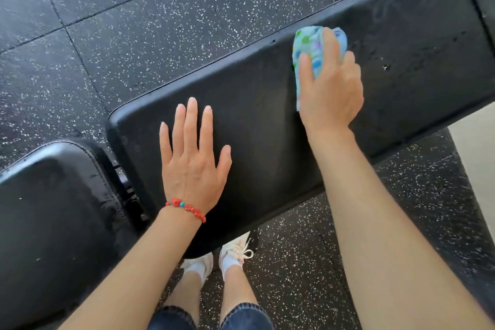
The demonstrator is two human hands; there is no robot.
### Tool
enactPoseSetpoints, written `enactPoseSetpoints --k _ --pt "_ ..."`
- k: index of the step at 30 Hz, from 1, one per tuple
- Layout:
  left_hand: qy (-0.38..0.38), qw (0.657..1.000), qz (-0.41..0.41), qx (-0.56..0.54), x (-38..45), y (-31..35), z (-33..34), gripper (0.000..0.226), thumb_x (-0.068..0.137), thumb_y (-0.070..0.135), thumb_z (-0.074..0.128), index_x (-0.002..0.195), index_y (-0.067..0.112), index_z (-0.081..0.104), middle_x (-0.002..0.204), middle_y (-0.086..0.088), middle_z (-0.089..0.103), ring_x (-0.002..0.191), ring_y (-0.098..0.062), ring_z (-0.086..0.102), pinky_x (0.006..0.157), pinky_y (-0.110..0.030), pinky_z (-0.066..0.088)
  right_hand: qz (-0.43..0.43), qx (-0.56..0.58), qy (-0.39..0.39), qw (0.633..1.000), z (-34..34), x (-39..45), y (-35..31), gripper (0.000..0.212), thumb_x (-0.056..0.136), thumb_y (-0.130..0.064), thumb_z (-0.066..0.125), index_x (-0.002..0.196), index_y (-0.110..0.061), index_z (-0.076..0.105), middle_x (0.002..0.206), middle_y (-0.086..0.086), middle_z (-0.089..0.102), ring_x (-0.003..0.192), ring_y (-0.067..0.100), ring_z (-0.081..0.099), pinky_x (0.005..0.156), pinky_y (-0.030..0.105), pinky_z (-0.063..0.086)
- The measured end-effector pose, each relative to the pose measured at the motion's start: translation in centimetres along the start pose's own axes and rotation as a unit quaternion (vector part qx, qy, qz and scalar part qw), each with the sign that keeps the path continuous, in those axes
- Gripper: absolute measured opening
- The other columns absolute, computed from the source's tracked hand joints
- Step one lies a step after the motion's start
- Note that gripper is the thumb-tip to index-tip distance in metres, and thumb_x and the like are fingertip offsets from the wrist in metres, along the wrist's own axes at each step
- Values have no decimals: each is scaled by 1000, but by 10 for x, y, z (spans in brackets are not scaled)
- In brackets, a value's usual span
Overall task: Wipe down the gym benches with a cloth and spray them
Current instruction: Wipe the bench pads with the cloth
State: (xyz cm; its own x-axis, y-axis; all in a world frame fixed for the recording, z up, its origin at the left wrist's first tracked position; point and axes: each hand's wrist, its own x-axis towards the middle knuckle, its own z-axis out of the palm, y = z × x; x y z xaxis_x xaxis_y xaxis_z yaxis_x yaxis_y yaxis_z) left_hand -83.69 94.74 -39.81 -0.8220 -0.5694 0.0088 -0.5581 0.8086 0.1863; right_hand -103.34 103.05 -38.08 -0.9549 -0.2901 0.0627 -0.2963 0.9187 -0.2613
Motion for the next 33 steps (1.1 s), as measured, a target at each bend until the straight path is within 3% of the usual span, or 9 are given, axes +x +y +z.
enactPoseSetpoints --k 6,9,13,15,18,22,25,30,33 --pt "2 1000 6 7 -1 -1 3 57 92 33 38 139 1 35 148 -22 30 137 -36 25 112 -54 17 -198 1 -39 979 8 -54 -51 42 88 -40 49 123 -18 57 81 13 61 65 28 55 53 37 44" --pt "0 1000 6 6 1 -1 2 56 92 34 37 139 1 35 147 -23 31 137 -36 25 111 -54 16 -261 -9 -40 965 6 -32 -38 43 91 -42 43 125 -19 55 79 13 60 67 30 55 56 39 44" --pt "4 1000 9 -9 4 1 -3 56 90 32 40 137 1 37 146 -23 33 136 -37 27 112 -53 15 -102 -24 -36 994 4 35 -6 48 93 -48 35 137 -29 39 108 15 56 96 34 51 76 42 39" --pt "8 1000 19 -20 9 5 -4 56 90 31 41 137 2 36 146 -23 33 136 -36 26 113 -51 13 -38 -8 -29 999 5 54 1 48 92 -47 38 137 -28 37 113 15 54 100 34 50 77 40 39" --pt "15 999 25 -28 24 18 -4 55 90 31 42 137 3 37 145 -22 35 136 -36 26 113 -50 14 -65 -26 -28 997 7 35 -7 48 92 -44 39 136 -25 40 108 15 54 93 32 51 72 40 39" --pt "2 999 38 -30 39 48 2 56 88 30 43 136 1 40 144 -24 36 135 -38 30 110 -54 19 -204 -12 -55 977 -2 -3 -8 46 93 -41 38 130 -16 49 89 16 58 73 30 53 58 38 41" --pt "-8 1000 28 -10 43 61 9 57 88 30 42 137 2 39 145 -23 34 136 -37 30 111 -53 18 -261 -3 -58 964 -7 16 11 44 93 -40 42 129 -16 51 83 17 58 70 32 53 58 41 44" --pt "-6 1000 21 7 41 60 14 57 89 32 39 140 5 34 147 -21 33 138 -33 24 113 -50 14 -66 22 -33 997 -18 86 78 48 91 -43 43 135 -24 41 109 20 55 97 38 50 74 43 41" --pt "-4 1000 14 3 41 61 13 56 89 32 39 138 5 36 147 -21 33 137 -33 24 113 -50 14 -73 4 -32 997 -17 84 78 48 92 -41 43 135 -21 41 106 20 55 93 37 51 70 42 41"
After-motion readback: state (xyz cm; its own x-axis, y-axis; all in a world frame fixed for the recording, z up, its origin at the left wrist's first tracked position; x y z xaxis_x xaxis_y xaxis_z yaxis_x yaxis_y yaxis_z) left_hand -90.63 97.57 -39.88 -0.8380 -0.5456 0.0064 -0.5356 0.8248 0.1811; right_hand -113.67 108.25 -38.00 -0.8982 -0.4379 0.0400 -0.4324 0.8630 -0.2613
